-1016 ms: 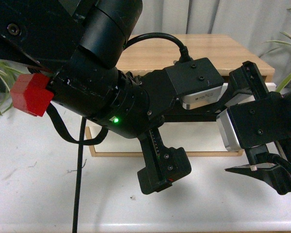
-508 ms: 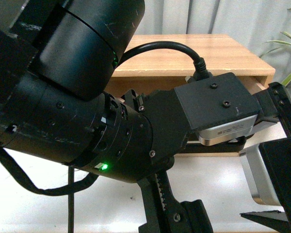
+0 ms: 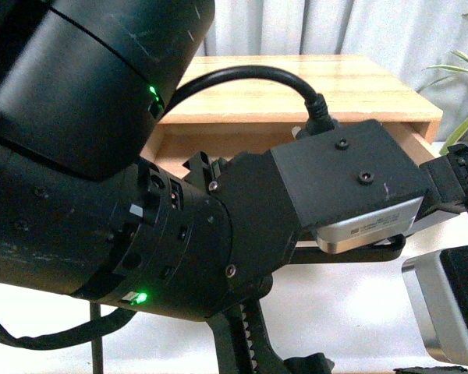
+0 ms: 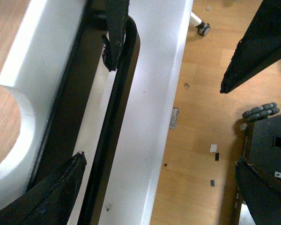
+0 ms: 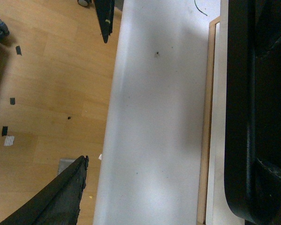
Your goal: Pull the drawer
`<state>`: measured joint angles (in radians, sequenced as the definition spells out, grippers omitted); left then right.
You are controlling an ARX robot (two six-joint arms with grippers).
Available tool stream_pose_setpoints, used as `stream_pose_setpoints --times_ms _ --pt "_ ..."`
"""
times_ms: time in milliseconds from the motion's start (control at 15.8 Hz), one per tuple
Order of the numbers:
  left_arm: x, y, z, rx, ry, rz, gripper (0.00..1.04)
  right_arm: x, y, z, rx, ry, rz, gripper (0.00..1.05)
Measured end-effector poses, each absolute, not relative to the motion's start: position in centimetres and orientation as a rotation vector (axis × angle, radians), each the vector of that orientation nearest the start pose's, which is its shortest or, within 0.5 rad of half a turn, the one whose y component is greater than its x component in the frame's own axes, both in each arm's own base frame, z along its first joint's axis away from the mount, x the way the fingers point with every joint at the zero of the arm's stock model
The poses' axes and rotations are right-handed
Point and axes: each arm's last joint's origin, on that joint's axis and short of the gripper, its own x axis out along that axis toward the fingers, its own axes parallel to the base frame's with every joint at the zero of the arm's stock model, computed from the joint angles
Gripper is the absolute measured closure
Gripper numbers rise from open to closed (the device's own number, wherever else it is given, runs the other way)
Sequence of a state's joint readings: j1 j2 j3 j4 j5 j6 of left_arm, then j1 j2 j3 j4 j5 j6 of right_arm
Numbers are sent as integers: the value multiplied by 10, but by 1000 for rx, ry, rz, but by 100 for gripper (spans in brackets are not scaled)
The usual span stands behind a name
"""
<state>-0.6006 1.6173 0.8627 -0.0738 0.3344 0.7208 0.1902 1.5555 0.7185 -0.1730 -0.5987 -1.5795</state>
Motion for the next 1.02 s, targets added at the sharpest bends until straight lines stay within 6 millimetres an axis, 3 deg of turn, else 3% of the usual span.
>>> stream_pose_setpoints --times_ms 635,889,1016 --pt "251 -172 204 576 457 -1180 7 259 68 190 -1105 120 1242 6" --pt "279 -130 243 315 296 -992 7 279 56 219 -980 86 1105 6" --pt "302 -84 257 141 239 -743 7 291 42 233 -840 69 967 6"
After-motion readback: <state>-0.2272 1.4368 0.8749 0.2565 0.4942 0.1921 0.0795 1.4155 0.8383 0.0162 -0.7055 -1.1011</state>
